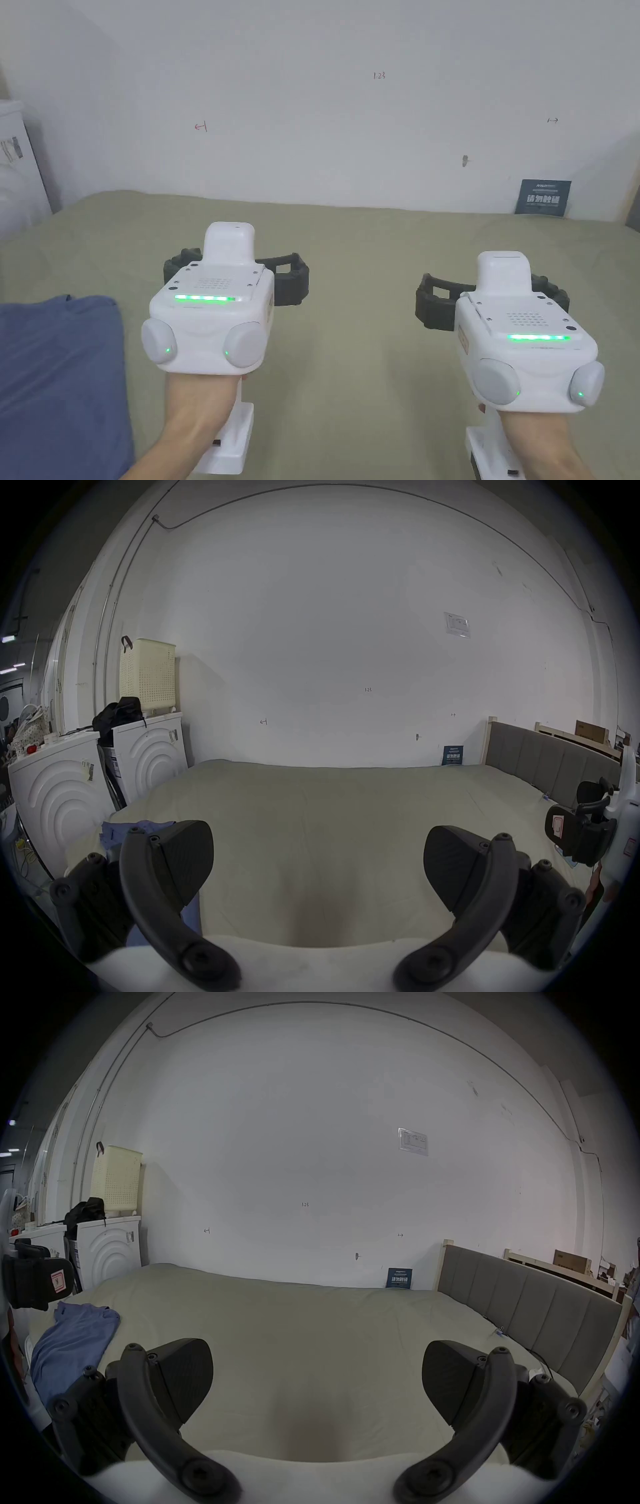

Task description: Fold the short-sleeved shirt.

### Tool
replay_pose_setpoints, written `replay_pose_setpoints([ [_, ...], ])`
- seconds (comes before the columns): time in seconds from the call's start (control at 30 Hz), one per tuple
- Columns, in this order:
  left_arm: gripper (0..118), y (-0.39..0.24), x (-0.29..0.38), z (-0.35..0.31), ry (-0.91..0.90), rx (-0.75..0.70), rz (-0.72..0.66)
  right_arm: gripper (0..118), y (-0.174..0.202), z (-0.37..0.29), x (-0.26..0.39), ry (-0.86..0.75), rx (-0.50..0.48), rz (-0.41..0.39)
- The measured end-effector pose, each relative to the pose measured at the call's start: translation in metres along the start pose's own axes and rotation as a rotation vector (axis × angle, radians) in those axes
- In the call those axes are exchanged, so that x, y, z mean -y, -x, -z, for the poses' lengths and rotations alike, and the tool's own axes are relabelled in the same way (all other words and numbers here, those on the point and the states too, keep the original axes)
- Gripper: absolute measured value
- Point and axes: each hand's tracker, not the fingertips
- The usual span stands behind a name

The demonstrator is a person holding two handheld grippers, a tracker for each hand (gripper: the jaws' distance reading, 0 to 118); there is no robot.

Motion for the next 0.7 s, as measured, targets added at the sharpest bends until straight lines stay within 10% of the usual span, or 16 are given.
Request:
replay_pose_setpoints([
  [0.7,118,0.0007,-0.0015,-0.0027,-0.013,-0.02,-0.005,118,-0.0052,-0.0034,-0.0032,-0.038,0.016,0.025],
])
